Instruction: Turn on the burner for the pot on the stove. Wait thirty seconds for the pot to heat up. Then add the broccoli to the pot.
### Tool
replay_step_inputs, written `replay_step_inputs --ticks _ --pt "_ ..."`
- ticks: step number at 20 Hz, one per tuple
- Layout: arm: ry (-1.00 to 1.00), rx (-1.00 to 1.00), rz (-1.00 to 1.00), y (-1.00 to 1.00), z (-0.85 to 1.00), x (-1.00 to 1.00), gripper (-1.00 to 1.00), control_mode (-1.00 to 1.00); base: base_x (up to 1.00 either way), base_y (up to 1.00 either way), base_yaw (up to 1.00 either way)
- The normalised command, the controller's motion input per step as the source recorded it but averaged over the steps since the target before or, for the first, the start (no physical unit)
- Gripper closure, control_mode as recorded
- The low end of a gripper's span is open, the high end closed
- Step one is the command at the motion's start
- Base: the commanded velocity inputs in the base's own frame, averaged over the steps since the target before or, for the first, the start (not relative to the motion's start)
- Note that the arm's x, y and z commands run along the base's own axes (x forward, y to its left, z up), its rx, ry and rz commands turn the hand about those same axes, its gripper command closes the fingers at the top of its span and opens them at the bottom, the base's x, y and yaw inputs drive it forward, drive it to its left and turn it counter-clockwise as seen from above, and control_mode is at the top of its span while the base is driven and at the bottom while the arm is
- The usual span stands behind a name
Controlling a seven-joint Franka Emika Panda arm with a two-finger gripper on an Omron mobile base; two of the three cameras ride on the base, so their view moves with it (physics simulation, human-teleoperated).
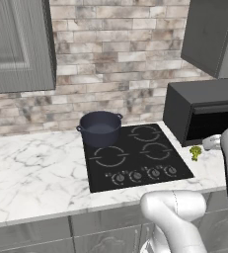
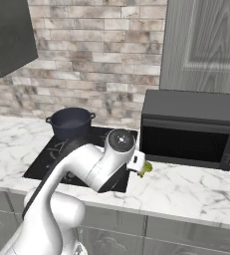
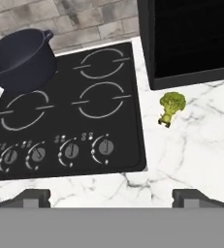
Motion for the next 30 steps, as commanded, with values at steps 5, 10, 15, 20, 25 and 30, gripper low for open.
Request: replay_step_inputs --ticks 5,10,15,20,25,30 --pt "0.00 0.07 -0.20 -0.04 0.00 0.00 -1.00 -1.00 0.00 0.00 0.00" --pt "0.00 0.00 -0.15 0.00 -0.01 0.11 -1.00 -1.00 0.00 0.00 0.00" --pt "0.00 -0.03 -0.05 0.00 -0.02 0.22 -1.00 -1.00 0.00 0.00 0.00" --pt "0.03 -0.02 0.00 0.00 -0.06 0.17 -1.00 -1.00 0.00 0.00 0.00" --pt "0.06 -0.02 0.00 0.00 -0.13 0.28 -1.00 -1.00 0.00 0.00 0.00" --pt "0.09 0.00 0.00 -0.01 -0.17 0.27 -1.00 -1.00 0.00 0.00 0.00"
